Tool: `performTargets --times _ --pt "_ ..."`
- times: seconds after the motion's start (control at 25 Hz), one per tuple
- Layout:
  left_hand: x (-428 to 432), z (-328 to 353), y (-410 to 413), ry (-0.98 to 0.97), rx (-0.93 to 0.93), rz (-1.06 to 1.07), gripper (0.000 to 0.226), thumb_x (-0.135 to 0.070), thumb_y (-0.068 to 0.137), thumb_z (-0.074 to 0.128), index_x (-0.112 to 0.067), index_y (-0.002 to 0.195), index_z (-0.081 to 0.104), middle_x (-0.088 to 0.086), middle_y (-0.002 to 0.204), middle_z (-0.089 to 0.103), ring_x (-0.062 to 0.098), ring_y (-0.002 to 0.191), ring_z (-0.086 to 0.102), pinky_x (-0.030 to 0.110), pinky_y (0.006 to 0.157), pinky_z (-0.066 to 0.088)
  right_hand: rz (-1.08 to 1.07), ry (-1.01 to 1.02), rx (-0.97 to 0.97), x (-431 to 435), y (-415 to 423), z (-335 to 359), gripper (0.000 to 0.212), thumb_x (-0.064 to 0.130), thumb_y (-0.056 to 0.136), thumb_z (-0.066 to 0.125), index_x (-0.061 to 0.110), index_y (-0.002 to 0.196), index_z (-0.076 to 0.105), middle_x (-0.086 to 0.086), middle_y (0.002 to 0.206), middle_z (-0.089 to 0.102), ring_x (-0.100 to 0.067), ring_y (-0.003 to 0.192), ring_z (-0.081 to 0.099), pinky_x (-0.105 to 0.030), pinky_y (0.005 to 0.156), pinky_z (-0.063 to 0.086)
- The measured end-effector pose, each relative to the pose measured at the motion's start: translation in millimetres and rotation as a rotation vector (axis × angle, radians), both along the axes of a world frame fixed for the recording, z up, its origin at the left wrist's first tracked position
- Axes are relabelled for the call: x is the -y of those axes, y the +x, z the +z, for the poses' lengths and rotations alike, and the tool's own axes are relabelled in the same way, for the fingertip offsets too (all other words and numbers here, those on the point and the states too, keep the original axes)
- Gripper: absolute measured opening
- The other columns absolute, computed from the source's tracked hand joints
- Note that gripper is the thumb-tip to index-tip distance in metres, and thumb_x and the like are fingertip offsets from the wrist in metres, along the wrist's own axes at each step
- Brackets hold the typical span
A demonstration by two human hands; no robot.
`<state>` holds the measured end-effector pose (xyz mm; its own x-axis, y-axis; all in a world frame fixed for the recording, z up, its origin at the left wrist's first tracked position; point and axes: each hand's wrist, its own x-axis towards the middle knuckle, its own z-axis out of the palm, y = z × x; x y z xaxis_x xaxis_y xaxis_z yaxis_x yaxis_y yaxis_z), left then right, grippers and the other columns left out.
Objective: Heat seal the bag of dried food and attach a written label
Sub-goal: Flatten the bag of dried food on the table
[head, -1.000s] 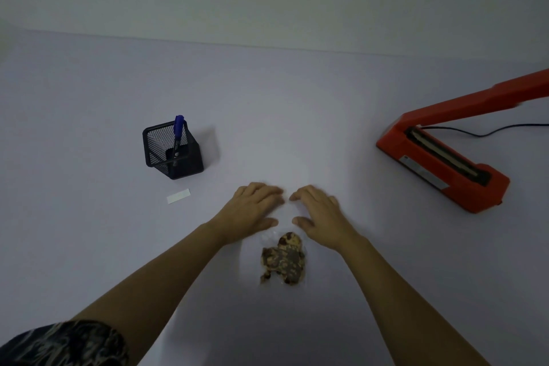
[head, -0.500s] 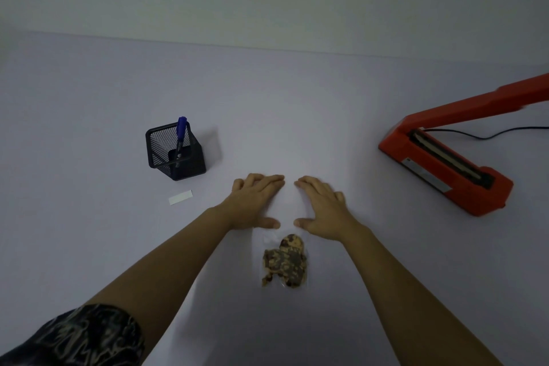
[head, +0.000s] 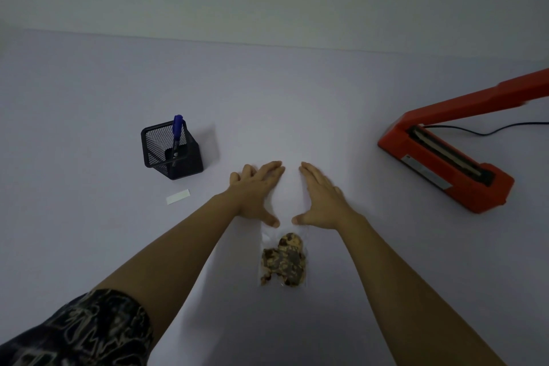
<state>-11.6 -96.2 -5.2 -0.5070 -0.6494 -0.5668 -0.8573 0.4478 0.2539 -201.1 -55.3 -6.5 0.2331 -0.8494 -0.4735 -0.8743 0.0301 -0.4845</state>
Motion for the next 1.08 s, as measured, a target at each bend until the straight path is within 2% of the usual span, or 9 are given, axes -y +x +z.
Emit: performTargets --times 0.2,0.28,0.4,0.52,0.76,1.0,1.08 --pt "-1.4 -1.3 2.0 -0.058 0.014 0.046 0.13 -0.073 0.055 0.066 -0.025 0.145 -0.014 -0.005 0.155 -0.015 0.036 0.132 0.014 0.05 0.104 0.024 -0.086 -0.022 0.057 -3.6 -1.6 -5.7 0.122 0.041 0.06 0.081 0.018 0.146 -0.001 0.006 0.156 -0.008 -0.021 0.138 0.023 -0.051 0.108 0.029" --pt "-4.4 -1.2 4.0 -0.078 -0.013 0.066 0.129 -0.073 0.057 0.065 -0.023 0.145 -0.016 -0.003 0.155 -0.018 0.036 0.132 0.015 0.049 0.104 0.024 -0.074 -0.107 0.097 -10.5 -3.7 -4.4 0.107 0.04 0.062 0.079 0.025 0.143 0.011 0.006 0.154 0.002 -0.02 0.136 0.026 -0.049 0.106 0.028" --pt "-12.1 -3.1 10.3 -0.133 -0.076 0.003 0.117 -0.075 0.065 0.056 -0.027 0.145 -0.016 -0.006 0.156 -0.017 0.033 0.129 0.018 0.045 0.098 0.026 0.041 -0.243 0.021 -20.4 -4.9 -3.5 0.081 0.042 0.072 0.069 0.031 0.139 0.024 0.007 0.151 0.018 -0.015 0.135 0.024 -0.038 0.097 0.023" --pt "-12.9 -4.5 14.5 -0.153 -0.033 -0.045 0.109 -0.077 0.067 0.05 -0.031 0.144 -0.011 -0.01 0.156 -0.014 0.03 0.131 0.016 0.044 0.094 0.026 0.126 -0.259 -0.062 -19.6 -2.5 -3.6 0.076 0.045 0.076 0.062 0.032 0.141 0.024 0.009 0.149 0.023 -0.012 0.133 0.024 -0.032 0.087 0.018" --pt "-2.5 -0.4 10.2 -0.133 0.017 -0.019 0.122 -0.08 0.057 0.057 -0.03 0.145 -0.012 -0.013 0.156 -0.012 0.031 0.126 0.018 0.042 0.094 0.024 0.091 -0.096 -0.206 -2.7 0.6 5.0 0.104 0.054 0.067 0.068 0.024 0.145 0.007 0.006 0.155 0.006 -0.016 0.139 0.013 -0.046 0.101 0.019" --pt "1.7 1.6 6.1 -0.113 0.065 -0.004 0.13 -0.08 0.054 0.061 -0.028 0.144 -0.017 -0.01 0.155 -0.016 0.034 0.128 0.018 0.045 0.097 0.025 0.074 -0.042 -0.257 6.0 5.1 5.3 0.121 0.055 0.06 0.073 0.02 0.146 -0.005 0.003 0.156 -0.008 -0.021 0.141 0.006 -0.048 0.104 0.019" --pt "1.5 4.6 1.7 -0.108 0.086 0.017 0.131 -0.078 0.054 0.063 -0.025 0.144 -0.017 -0.007 0.155 -0.018 0.035 0.13 0.016 0.048 0.099 0.025 0.062 -0.008 -0.262 7.3 3.5 6.2 0.127 0.055 0.058 0.074 0.018 0.145 -0.01 0.0 0.155 -0.018 -0.026 0.141 0.001 -0.049 0.107 0.016"
